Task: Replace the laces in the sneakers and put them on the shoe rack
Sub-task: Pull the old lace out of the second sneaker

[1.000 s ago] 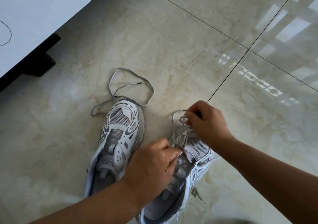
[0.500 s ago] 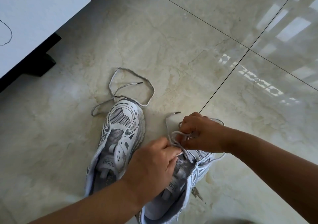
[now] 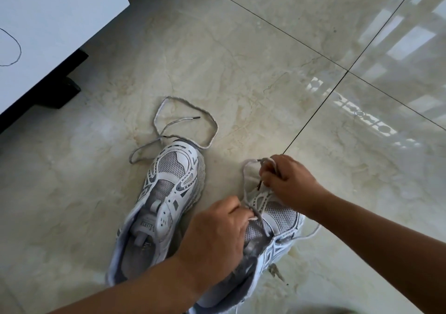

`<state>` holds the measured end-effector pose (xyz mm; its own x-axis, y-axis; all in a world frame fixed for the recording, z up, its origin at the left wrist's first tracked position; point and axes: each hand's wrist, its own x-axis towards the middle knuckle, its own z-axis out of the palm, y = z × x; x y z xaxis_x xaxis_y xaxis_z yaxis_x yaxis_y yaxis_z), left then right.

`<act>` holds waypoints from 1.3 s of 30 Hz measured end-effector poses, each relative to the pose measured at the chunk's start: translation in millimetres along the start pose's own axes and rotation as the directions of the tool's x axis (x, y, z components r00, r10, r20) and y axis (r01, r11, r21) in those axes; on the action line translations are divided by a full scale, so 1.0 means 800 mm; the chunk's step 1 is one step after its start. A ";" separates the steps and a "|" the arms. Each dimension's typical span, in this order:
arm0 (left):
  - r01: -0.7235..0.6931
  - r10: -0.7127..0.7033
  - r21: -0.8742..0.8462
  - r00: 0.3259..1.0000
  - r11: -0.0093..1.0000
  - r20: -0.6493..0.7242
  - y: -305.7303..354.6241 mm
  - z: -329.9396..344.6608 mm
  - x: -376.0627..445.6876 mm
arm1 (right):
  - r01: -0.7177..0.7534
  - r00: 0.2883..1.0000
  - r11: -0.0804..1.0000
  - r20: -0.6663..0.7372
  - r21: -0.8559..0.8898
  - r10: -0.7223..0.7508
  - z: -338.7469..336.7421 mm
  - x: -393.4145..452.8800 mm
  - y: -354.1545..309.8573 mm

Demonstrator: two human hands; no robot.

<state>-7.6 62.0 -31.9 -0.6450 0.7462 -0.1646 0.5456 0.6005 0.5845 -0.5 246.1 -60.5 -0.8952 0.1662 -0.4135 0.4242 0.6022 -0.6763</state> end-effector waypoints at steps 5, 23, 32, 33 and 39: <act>0.006 -0.006 0.027 1.000 1.000 -0.021 -0.004 -0.001 0.003 | 0.051 0.995 0.998 0.089 0.032 -0.054 -0.008 -0.016 0.013; 0.110 -0.078 0.262 0.989 0.959 -0.128 0.001 -0.007 0.016 | 0.360 0.915 0.868 -0.054 -0.342 -0.400 0.016 -0.041 0.002; 0.170 -0.145 0.156 0.977 0.973 -0.159 -0.007 0.009 0.031 | 0.265 0.951 0.859 -0.027 -0.437 -0.307 0.003 -0.050 0.046; 0.170 -0.144 0.152 0.975 0.974 -0.168 -0.008 0.008 0.031 | 0.205 0.970 0.854 -0.018 -0.478 -0.243 0.000 -0.053 0.056; 0.152 -0.126 0.131 0.974 0.980 -0.187 -0.007 0.005 0.029 | 0.153 0.980 0.891 -0.052 -0.427 -0.193 0.002 -0.055 0.045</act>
<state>-23.7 77.5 -42.5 -0.7973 0.5975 -0.0853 0.5066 0.7393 0.4436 54.7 259.3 -67.6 -0.9660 0.0872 -0.2434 0.1831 0.8953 -0.4060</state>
